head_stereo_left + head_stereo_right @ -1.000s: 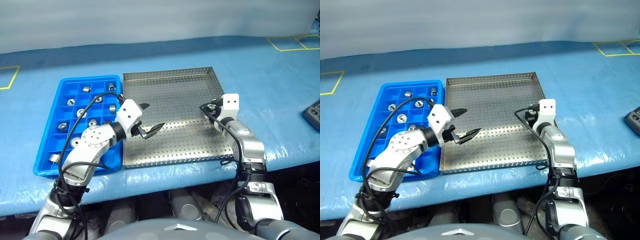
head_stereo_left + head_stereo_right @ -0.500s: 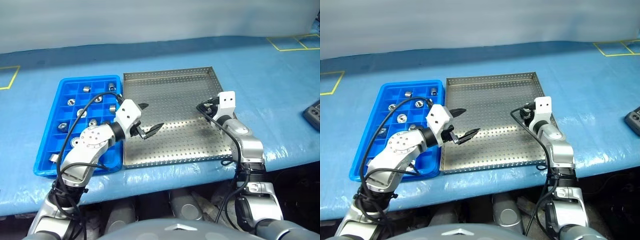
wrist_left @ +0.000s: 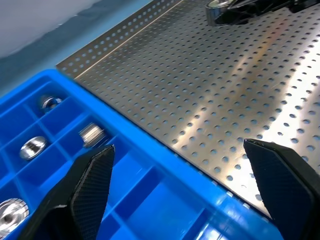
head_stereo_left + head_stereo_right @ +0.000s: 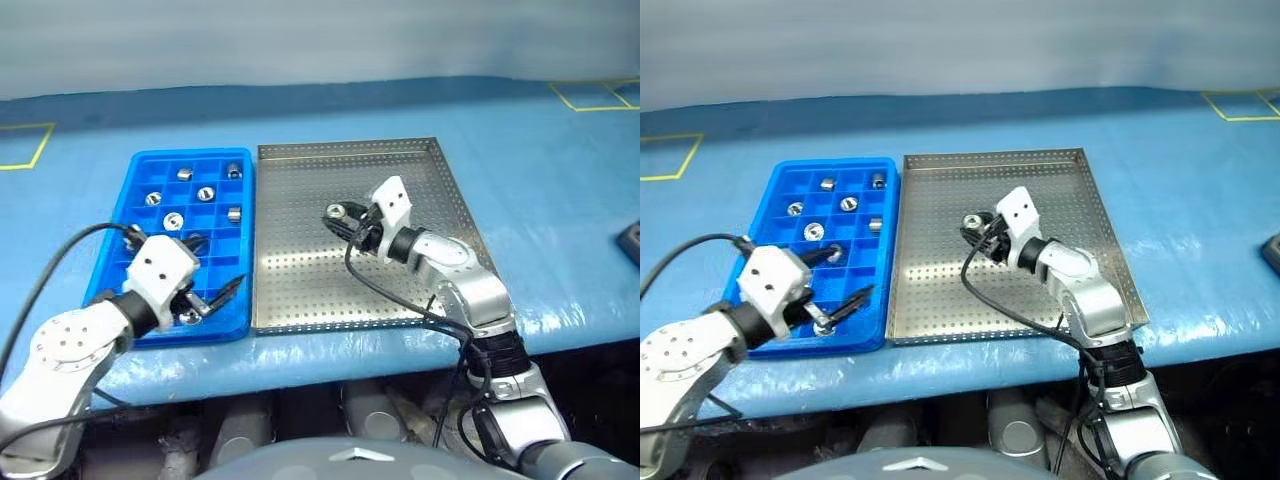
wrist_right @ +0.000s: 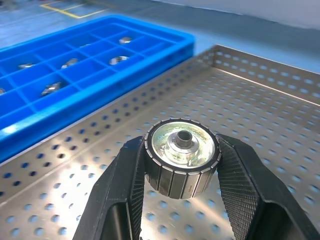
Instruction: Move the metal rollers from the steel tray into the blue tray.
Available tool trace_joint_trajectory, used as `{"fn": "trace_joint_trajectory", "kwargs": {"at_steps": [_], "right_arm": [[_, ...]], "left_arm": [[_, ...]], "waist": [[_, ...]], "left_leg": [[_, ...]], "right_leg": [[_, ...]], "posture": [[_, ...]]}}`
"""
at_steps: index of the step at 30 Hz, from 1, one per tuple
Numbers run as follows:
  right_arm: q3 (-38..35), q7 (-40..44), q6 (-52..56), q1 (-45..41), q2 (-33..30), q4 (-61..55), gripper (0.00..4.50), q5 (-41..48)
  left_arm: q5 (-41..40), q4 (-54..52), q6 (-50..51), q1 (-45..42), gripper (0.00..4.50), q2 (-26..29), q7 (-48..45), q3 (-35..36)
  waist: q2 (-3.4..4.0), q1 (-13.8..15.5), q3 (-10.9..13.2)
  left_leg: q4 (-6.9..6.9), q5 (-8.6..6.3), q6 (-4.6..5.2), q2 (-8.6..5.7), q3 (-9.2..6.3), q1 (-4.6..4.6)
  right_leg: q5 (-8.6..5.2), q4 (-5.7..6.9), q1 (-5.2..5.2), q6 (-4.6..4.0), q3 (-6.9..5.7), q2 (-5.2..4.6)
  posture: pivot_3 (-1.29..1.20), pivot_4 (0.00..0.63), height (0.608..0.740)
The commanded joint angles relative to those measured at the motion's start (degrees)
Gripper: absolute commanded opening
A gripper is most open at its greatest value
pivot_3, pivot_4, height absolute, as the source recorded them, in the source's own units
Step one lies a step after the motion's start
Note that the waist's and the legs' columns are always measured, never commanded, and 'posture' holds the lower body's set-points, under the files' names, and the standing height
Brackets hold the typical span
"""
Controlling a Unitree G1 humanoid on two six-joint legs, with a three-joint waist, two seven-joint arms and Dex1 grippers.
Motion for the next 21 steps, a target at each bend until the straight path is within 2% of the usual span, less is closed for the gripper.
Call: {"fn": "trace_joint_trajectory", "kwargs": {"at_steps": [1,9,14,21], "right_arm": [[2.5,2.7,-2.3,-4.7,2.3,1.1,1.77,0.5],[9.5,8.6,-4.4,-10.0,7.5,7.1,1.77,-0.4],[13.8,10.4,-5.8,-11.8,11.7,10.9,1.77,-2.0],[14.3,10.1,-5.9,-13.3,14.1,16.7,1.77,-3.8]], "left_arm": [[-0.6,-3.8,1.7,2.7,4.5,-2.7,3.3,7.5],[-0.3,-9.0,2.6,12.7,4.5,-7.0,5.3,13.7],[0.7,-9.7,2.5,13.8,4.5,-8.9,7.7,10.2],[0.9,-9.4,2.3,12.8,4.5,-8.8,9.6,7.0]], "waist": [[0.0,0.8,0.0],[-0.08,5.6,0.0],[-0.09,7.6,0.0],[-0.1,8.2,0.0]], "left_leg": [[0.0,0.0,0.0,0.01,0.0,0.01],[-0.09,-0.06,-0.19,0.02,-0.46,-0.09],[-0.13,-0.04,-0.4,0.04,-0.76,-0.12],[-0.13,0.02,-0.51,0.03,-0.89,-0.09]], "right_leg": [[0.01,0.0,-0.01,-0.02,-0.01,-0.01],[0.07,-0.05,-0.01,-0.67,-0.6,-0.16],[-0.06,-0.02,0.02,-0.87,-0.94,-0.15],[-0.21,0.03,0.09,-0.92,-1.07,-0.13]], "posture": [[0.03,0.15,0.74],[0.13,0.15,0.74],[0.15,0.15,0.74],[0.16,0.15,0.74]]}}
